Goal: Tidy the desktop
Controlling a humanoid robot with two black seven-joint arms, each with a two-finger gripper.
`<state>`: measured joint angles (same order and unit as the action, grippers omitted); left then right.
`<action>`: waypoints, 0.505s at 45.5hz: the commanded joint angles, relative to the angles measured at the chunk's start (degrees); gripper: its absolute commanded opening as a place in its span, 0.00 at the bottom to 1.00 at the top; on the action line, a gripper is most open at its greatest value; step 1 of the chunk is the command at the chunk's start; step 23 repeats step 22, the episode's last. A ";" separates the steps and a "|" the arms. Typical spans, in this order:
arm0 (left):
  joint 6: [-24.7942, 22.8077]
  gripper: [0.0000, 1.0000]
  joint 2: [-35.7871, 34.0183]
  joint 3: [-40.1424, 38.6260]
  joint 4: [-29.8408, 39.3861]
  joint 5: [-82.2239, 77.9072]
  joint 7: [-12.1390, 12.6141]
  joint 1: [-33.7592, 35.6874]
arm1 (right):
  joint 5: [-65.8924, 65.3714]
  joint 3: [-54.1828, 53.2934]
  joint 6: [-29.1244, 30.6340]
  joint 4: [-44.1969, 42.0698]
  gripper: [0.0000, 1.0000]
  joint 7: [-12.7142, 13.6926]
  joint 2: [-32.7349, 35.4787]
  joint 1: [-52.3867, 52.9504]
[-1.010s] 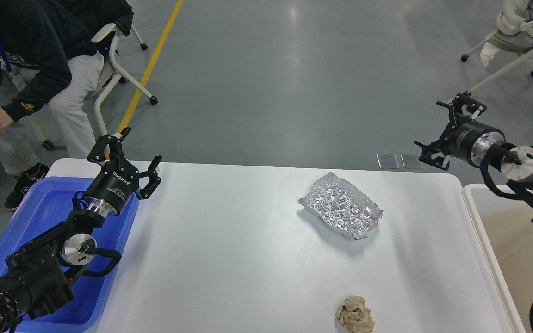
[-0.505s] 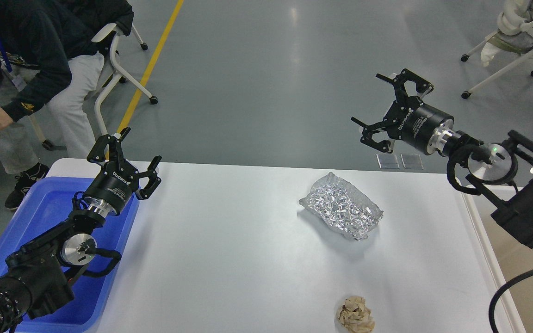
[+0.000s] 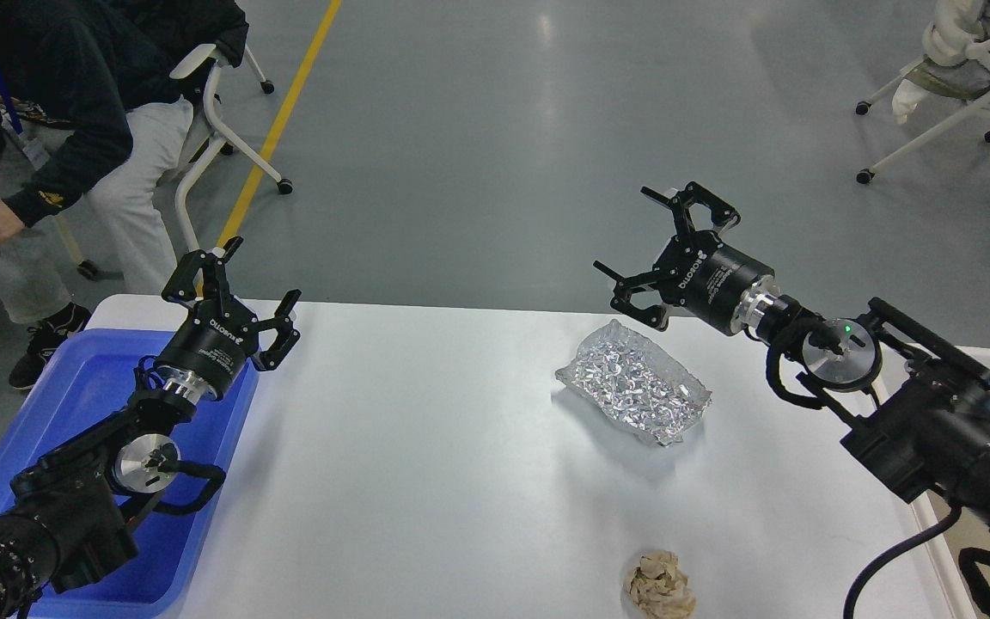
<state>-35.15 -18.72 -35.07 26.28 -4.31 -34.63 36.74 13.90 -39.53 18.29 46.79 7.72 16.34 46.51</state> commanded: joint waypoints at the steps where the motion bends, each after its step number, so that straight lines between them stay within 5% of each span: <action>1: 0.00 1.00 0.00 0.00 0.00 0.00 0.01 0.00 | -0.01 -0.37 0.52 -0.65 1.00 -0.07 -2.54 -3.18; 23: 0.00 1.00 0.00 -0.08 0.00 0.00 0.01 0.00 | -0.01 -0.28 0.60 -4.34 1.00 -0.07 -5.79 -4.32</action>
